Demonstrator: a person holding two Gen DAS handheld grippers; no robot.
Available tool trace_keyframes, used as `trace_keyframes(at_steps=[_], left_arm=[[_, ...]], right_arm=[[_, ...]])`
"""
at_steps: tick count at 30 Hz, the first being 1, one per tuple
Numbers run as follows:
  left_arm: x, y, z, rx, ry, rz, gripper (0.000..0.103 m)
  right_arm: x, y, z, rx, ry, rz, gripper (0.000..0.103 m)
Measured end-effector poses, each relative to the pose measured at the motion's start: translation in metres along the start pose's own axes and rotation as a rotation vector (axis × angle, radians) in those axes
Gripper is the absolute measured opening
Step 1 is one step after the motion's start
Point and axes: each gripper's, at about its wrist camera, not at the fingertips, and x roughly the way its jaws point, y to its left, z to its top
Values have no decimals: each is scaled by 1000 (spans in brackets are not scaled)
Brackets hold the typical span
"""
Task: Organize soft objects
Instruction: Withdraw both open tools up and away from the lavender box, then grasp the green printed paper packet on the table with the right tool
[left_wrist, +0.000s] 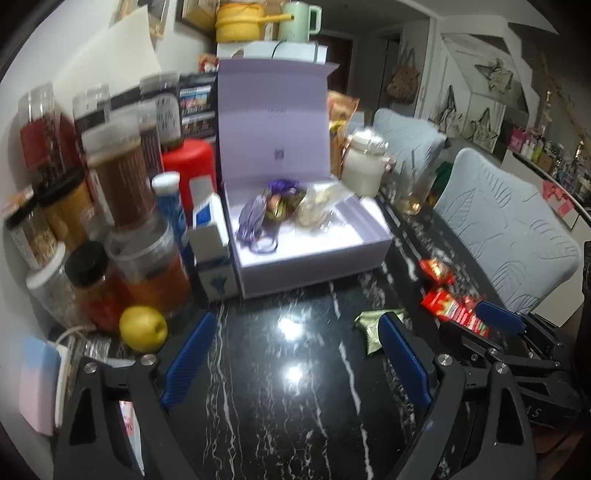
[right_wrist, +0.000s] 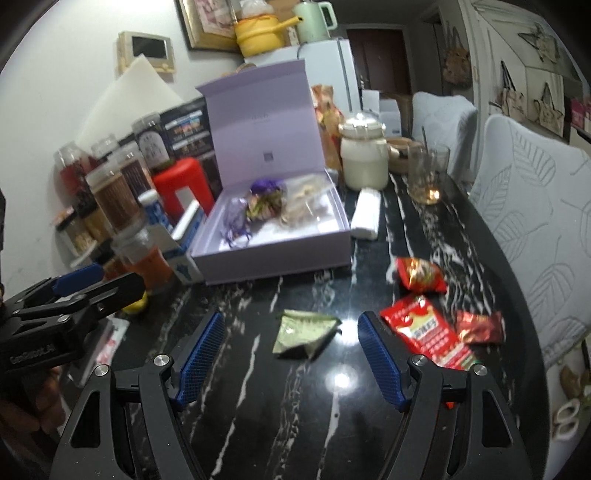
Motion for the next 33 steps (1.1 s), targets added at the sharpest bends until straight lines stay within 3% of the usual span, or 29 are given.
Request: trace_keyframes(at_steps=[8, 12, 19, 27, 29, 30, 31, 33], left_arm=[[21, 7, -15, -10, 14, 42, 91], [37, 10, -19, -26, 46, -4, 91], [60, 17, -20, -39, 93, 4, 91], [79, 26, -18, -85, 135, -32, 91], [81, 26, -17, -82, 140, -32, 91], [82, 26, -16, -78, 142, -29, 91], [84, 26, -15, -75, 145, -27, 91], [87, 26, -14, -70, 153, -16, 91]], right_arm=[[48, -5, -15, 17, 105, -36, 76], [73, -6, -18, 16, 146, -42, 76], [109, -4, -19, -3, 222, -56, 76], [124, -7, -19, -7, 236, -83, 76], [126, -7, -18, -10, 229, -88, 71], [126, -6, -17, -22, 224, -98, 57], [128, -4, -17, -45, 226, -113, 51], [129, -3, -15, -54, 230, -101, 48]])
